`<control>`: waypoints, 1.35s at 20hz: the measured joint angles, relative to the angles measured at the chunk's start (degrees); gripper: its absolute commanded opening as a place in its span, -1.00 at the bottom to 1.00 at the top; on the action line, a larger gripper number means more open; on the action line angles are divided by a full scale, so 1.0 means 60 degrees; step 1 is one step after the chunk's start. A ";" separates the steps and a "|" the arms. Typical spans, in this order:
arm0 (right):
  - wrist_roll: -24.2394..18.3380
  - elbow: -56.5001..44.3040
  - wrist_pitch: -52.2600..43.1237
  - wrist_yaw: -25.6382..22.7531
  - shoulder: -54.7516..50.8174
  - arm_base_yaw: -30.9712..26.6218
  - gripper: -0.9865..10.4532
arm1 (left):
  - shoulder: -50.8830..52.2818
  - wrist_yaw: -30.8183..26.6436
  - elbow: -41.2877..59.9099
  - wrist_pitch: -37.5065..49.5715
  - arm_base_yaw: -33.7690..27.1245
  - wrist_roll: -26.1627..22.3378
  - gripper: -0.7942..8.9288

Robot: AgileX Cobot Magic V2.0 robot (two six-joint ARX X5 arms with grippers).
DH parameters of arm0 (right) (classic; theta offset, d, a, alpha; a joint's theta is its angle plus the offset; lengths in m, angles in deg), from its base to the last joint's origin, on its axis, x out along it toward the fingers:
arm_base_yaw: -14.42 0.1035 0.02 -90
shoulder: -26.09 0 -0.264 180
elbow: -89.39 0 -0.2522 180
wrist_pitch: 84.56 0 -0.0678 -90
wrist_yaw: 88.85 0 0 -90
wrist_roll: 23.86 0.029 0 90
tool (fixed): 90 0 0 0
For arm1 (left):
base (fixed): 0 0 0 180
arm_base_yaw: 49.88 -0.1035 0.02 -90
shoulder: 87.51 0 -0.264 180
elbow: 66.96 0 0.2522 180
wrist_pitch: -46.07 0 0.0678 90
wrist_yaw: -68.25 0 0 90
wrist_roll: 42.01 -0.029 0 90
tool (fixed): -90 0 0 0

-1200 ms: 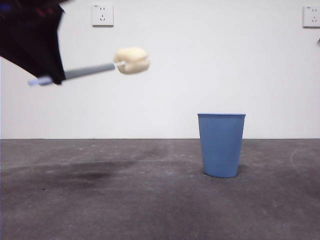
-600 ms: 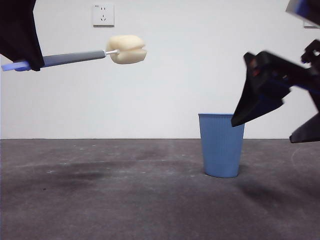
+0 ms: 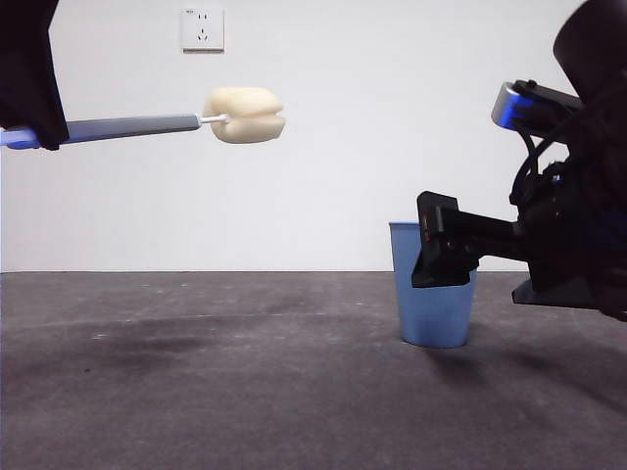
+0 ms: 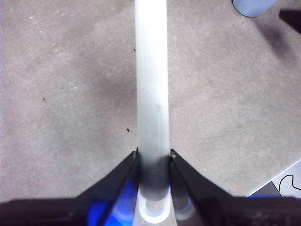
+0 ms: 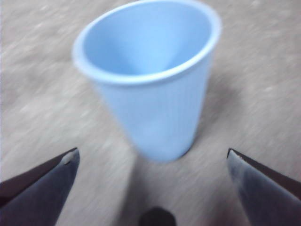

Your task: Pick up the cup brush,pick up the cup,insert the brush into the cup,clean the cup,put the cup brush back,put the cup back to the fixed position on the table

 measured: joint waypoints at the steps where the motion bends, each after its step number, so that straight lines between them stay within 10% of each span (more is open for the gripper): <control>1: -0.0098 0.0000 -0.0408 0.0084 0.0240 -0.0095 0.32 | 0.0000 0.0000 0.0000 -0.0004 0.0000 0.0000 -0.85; 16: -0.0984 0.1249 -0.2707 0.1752 0.2758 -0.1115 0.32 | 0.0000 0.0000 0.0000 0.0015 0.0004 0.0004 -0.85; 24: -0.1038 0.1719 -0.2878 0.1752 0.3483 -0.1155 -0.77 | 0.0000 -0.0004 0.0000 0.0018 0.0004 0.0004 -0.85; 27: -0.1053 0.1719 -0.2892 0.1749 0.3479 -0.1151 -0.86 | 0.0000 -0.0004 0.0000 0.0018 0.0004 -0.0022 -0.85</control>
